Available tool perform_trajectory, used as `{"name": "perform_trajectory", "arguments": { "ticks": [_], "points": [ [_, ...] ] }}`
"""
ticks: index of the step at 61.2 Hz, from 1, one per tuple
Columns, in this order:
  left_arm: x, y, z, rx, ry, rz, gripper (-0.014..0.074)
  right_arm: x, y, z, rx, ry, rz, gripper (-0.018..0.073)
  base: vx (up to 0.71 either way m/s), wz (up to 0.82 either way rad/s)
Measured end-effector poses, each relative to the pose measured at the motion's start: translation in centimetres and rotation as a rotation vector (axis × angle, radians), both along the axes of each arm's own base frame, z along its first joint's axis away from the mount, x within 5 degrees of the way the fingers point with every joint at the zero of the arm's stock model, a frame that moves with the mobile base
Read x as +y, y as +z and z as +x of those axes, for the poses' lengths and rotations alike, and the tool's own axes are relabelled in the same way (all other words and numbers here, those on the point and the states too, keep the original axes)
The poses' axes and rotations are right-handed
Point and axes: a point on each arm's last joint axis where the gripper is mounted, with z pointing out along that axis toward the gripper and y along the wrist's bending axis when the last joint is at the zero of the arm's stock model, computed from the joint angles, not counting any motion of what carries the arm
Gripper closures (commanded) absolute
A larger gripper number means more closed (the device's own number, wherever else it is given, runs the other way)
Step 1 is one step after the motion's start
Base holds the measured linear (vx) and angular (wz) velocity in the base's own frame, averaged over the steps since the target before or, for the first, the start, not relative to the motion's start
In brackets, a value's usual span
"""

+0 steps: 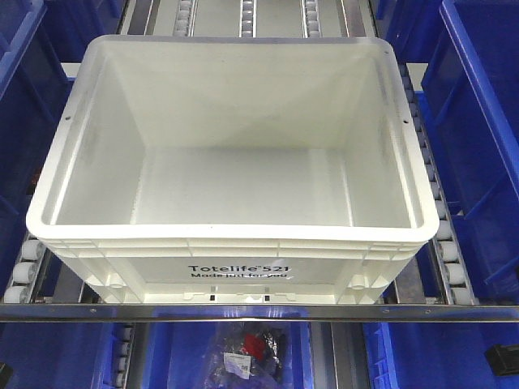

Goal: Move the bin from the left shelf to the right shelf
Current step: 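Lower both grippers beside the white tote's side walls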

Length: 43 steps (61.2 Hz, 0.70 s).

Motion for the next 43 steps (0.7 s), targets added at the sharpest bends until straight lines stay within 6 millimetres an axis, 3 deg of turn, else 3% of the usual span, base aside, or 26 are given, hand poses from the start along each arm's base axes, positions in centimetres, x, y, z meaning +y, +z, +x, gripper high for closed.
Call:
{"name": "perform_trajectory", "arguments": {
  "ticks": [24,38,43],
  "points": [
    [0.0,0.3,0.0,-0.032,0.003,-0.007,0.0604,0.0,0.8,0.0,-0.084,-0.005,0.010,0.0566,0.00,0.00],
    [0.4,3.1,-0.4,-0.336,0.035,-0.071,0.0604,-0.3,3.6,-0.5,-0.399,-0.024,0.047,0.0566,0.00,0.00],
    [0.6,4.1,-0.6,-0.407,0.044,-0.106,0.0604,-0.3,4.0,-0.6,-0.411,-0.024,0.049,0.0566,0.00,0.00]
  ]
}}
